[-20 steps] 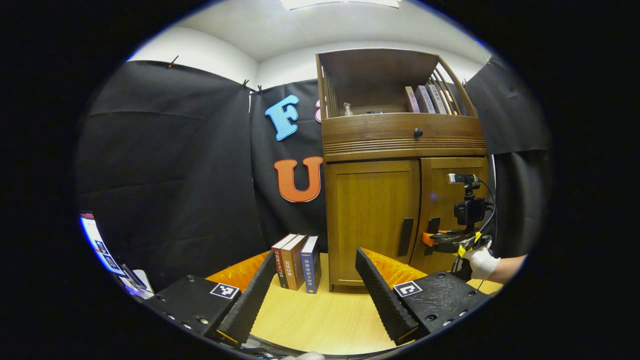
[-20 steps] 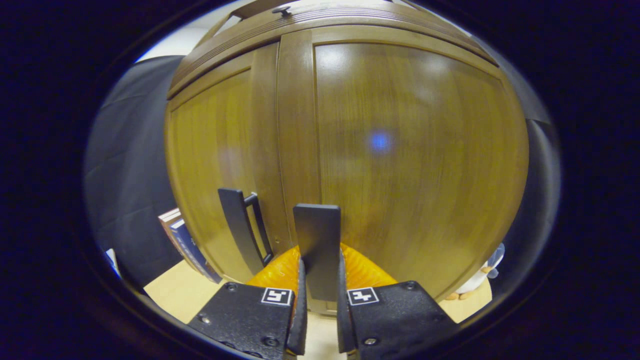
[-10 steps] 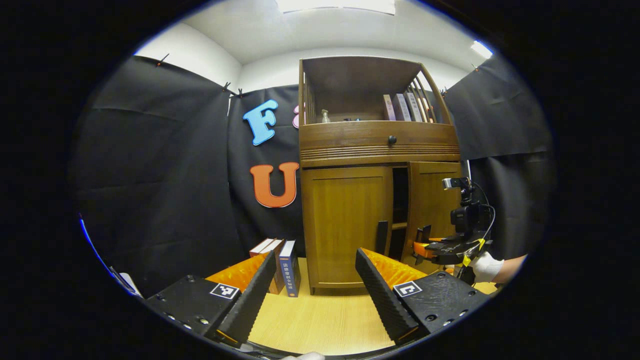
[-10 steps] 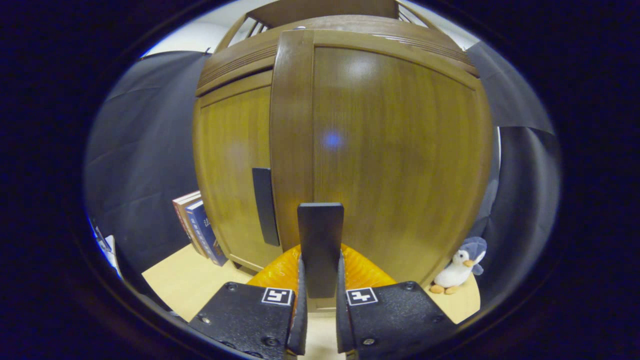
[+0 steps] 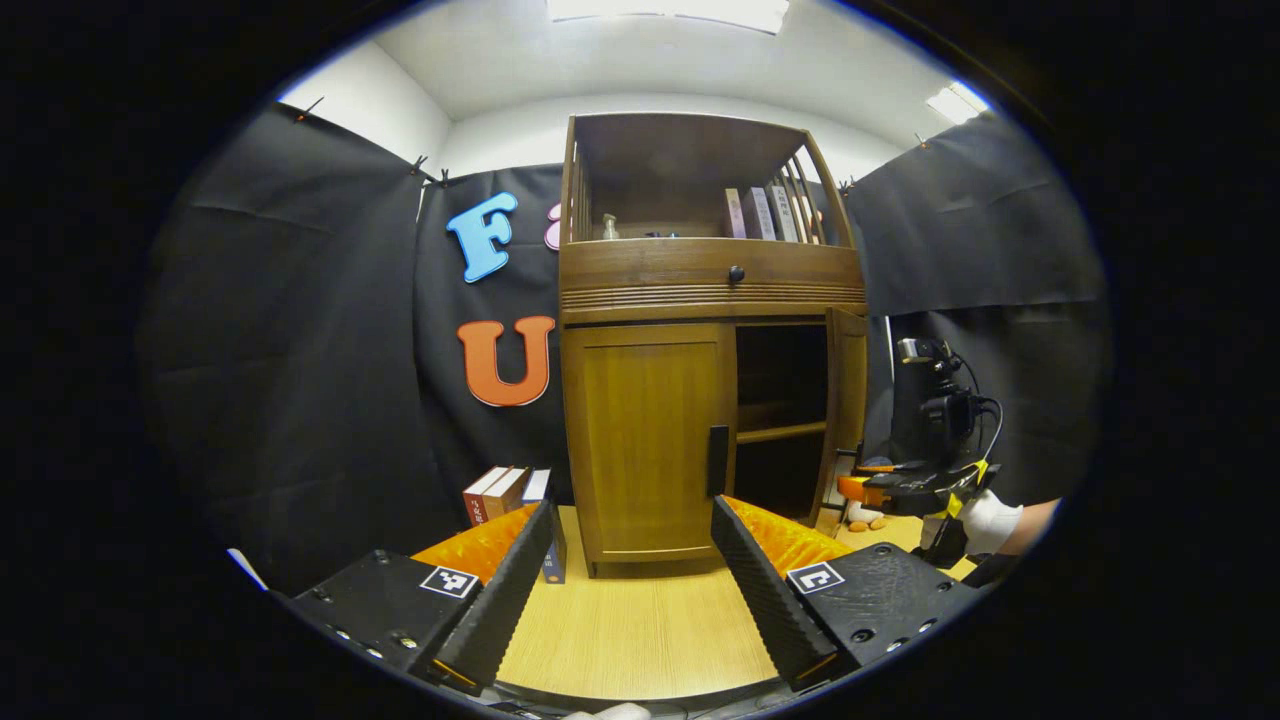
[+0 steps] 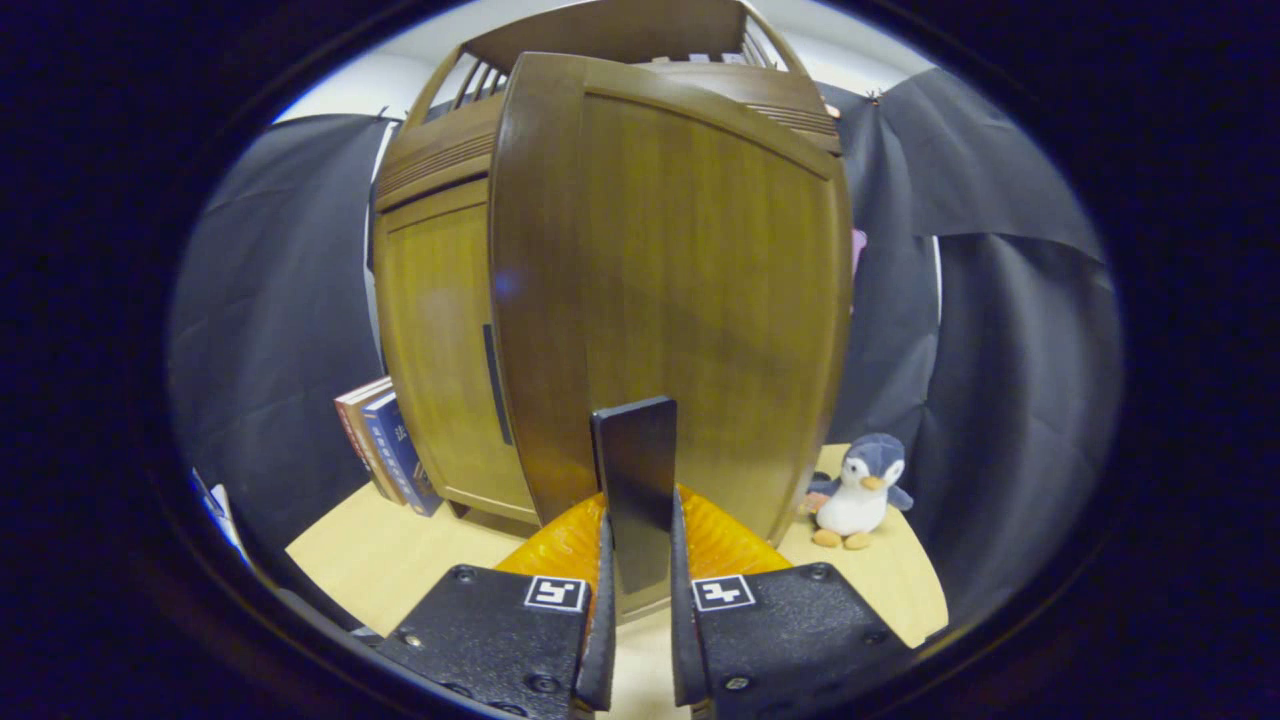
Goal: Open the right door of the double-door shoe cabinet with the right hand, and open the left door with the left hand.
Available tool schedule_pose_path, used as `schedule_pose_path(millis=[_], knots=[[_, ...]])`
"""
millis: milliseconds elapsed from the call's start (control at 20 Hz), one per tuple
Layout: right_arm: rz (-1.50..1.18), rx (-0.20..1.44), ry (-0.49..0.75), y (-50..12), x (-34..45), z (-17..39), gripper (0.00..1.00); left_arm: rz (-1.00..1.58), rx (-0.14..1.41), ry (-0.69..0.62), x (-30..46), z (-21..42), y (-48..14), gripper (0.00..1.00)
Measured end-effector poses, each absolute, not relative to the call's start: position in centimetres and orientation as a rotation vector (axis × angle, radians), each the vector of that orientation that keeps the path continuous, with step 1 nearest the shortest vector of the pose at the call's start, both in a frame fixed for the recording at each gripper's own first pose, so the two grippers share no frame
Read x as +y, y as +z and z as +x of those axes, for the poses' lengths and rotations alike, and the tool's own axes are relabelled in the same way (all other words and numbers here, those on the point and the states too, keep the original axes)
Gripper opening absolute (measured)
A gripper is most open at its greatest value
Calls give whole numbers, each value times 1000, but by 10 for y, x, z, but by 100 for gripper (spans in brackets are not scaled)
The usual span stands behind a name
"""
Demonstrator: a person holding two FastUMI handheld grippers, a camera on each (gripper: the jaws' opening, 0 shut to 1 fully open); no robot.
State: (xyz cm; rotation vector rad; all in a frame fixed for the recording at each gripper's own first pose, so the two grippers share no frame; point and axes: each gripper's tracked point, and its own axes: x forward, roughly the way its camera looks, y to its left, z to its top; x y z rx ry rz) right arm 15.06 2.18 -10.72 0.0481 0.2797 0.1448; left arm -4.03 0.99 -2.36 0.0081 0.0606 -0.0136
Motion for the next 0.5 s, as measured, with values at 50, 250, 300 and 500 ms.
schedule_pose_path(millis=[50, 250, 300, 500], knots=[[43, 277, 128, -108, 15, 145, 25, 8, 62, -26, 9, -43, -25, 96], [61, 277, 61, -110, -10, 127, 22, 6, 74, -83, -2, -47, -32, 96], [68, 278, 50, -110, -16, 124, 21, 8, 76, -99, -7, -46, -33, 96], [80, 290, 35, -112, -42, 113, 17, 12, 80, -144, -28, -43, -34, 96]])
